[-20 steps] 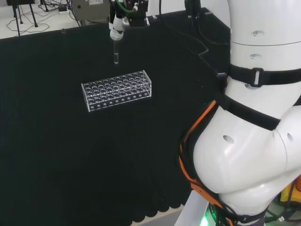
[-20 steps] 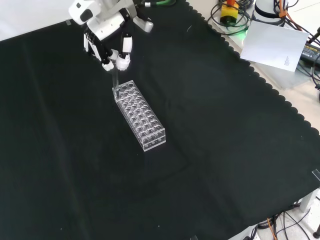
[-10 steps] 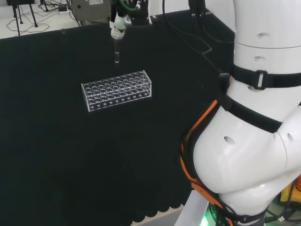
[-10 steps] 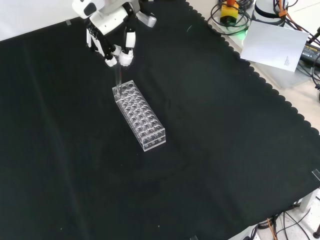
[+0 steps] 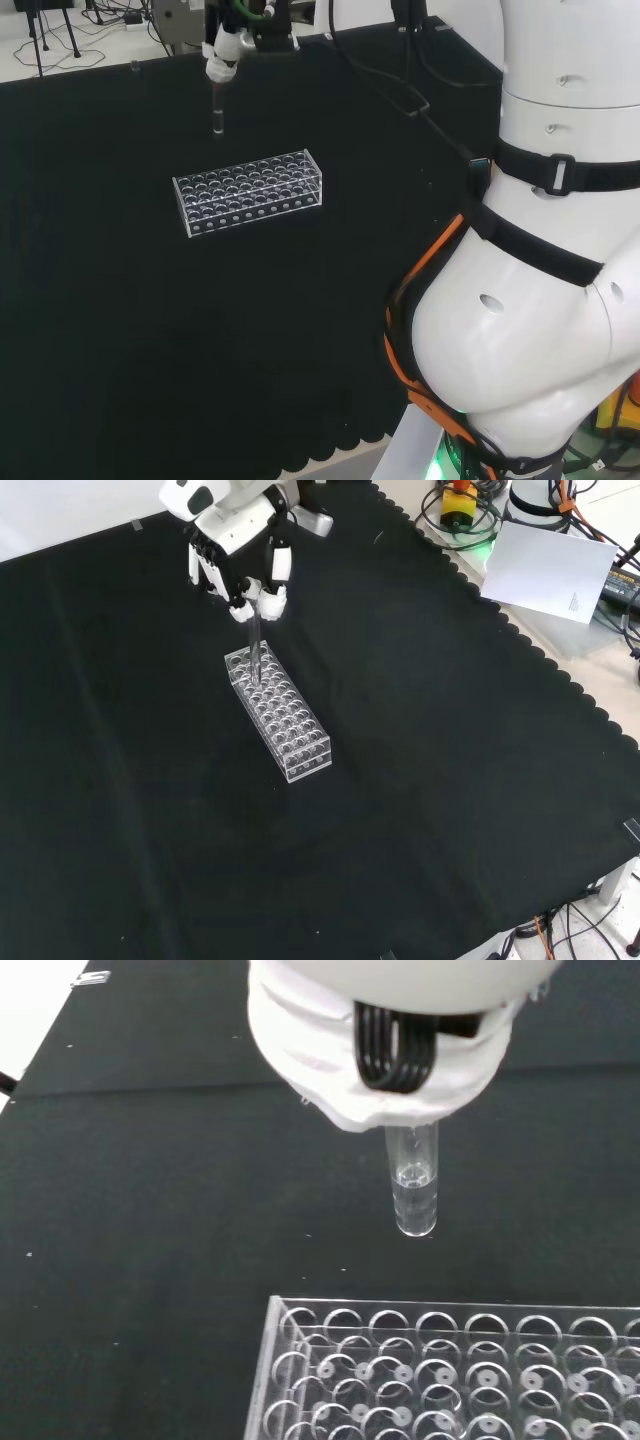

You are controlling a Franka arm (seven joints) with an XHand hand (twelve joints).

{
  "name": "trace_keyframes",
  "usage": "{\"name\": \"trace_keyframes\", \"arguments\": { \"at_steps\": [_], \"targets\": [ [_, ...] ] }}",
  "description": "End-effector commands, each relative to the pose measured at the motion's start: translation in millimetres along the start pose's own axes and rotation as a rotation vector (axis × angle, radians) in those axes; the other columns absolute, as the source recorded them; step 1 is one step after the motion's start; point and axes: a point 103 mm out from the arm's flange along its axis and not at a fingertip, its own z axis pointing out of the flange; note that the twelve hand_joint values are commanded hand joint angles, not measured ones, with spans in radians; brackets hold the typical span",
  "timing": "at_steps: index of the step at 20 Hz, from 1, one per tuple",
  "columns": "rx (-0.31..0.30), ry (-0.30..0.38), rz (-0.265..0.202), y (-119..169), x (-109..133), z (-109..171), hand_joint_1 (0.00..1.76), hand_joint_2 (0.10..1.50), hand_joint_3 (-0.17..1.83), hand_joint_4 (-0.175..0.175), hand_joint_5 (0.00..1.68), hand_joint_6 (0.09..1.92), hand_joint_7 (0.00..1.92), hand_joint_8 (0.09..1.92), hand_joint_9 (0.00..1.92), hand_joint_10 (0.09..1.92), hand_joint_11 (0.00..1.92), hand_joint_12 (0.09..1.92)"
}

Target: Shake the test tube.

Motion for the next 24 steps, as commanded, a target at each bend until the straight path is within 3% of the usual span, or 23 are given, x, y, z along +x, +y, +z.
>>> {"name": "trace_keyframes", "arguments": {
  "at_steps": [1,5,17,20,24],
  "targets": [
    [-0.007,-0.007,0.001,-1,-1,-4,1.43,0.82,0.23,-0.175,1.43,0.19,1.73,0.43,1.43,0.28,0.96,1.15],
    [-0.015,-0.026,0.048,-5,-24,-9,1.43,0.82,0.23,-0.175,1.43,0.19,1.73,0.43,1.43,0.28,0.97,1.15],
    [-0.041,-0.079,0.257,-39,-120,-27,1.43,0.82,0.23,-0.175,1.43,0.20,1.73,0.43,1.43,0.28,0.97,1.15],
    [-0.046,-0.086,0.268,-42,-126,-31,1.43,0.82,0.23,-0.175,1.43,0.20,1.74,0.43,1.43,0.28,0.97,1.15],
    [-0.043,-0.090,0.243,-38,-116,-29,1.43,0.82,0.23,-0.175,1.43,0.20,1.74,0.43,1.43,0.28,0.97,1.15]
  ]
}}
